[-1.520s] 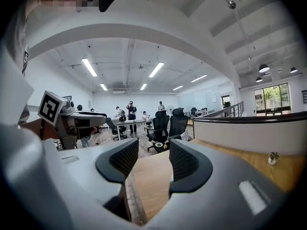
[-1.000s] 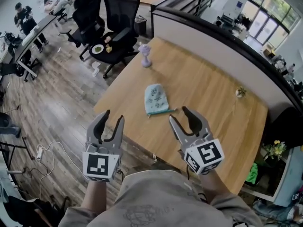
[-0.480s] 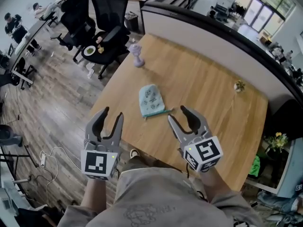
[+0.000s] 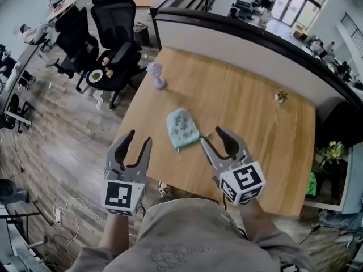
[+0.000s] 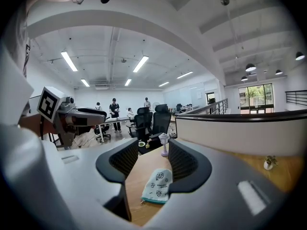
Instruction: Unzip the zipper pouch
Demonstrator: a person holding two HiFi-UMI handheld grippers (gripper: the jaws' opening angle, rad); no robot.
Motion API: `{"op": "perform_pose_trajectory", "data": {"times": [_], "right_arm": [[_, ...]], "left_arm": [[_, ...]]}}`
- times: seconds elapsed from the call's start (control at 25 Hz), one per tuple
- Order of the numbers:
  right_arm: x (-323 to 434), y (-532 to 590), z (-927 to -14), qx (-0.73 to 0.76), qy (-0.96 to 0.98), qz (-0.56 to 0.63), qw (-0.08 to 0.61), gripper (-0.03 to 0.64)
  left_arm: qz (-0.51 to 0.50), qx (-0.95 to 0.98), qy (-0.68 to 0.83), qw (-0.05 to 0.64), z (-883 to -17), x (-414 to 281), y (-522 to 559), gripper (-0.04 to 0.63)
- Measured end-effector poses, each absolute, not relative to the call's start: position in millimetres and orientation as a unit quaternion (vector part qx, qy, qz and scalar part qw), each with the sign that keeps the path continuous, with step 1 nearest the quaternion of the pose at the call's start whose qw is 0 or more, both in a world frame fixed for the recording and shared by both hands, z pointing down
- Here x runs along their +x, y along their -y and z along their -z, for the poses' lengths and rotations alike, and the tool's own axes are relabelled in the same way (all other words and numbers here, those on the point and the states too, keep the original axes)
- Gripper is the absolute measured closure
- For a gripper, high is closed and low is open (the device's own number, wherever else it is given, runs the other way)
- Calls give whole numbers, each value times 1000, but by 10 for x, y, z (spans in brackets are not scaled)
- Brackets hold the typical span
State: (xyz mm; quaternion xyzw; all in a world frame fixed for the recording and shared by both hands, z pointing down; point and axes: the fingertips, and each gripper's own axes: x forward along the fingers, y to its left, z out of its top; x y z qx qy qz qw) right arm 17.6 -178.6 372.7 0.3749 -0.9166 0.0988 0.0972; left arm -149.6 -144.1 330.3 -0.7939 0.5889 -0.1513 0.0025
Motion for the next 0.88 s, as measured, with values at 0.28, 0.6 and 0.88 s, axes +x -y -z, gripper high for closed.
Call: {"op": "perform_pose_trajectory", "data": {"times": [0.28,0.6,0.88], "right_arm": [[-59,1811,-3672,397,908,-114,68,430],[-265,1896,-3998,402,903,-126,77,430],[-374,1939,-4456,417,889,-147,123,431]], "left_arm": [[148,-818,-556,2,-3341,-1734,1543,434],[175,-841,-511,-1,-3757,-1799,1712,419],[212,-864,-457,15,-4167,-1742,1850,419]]}}
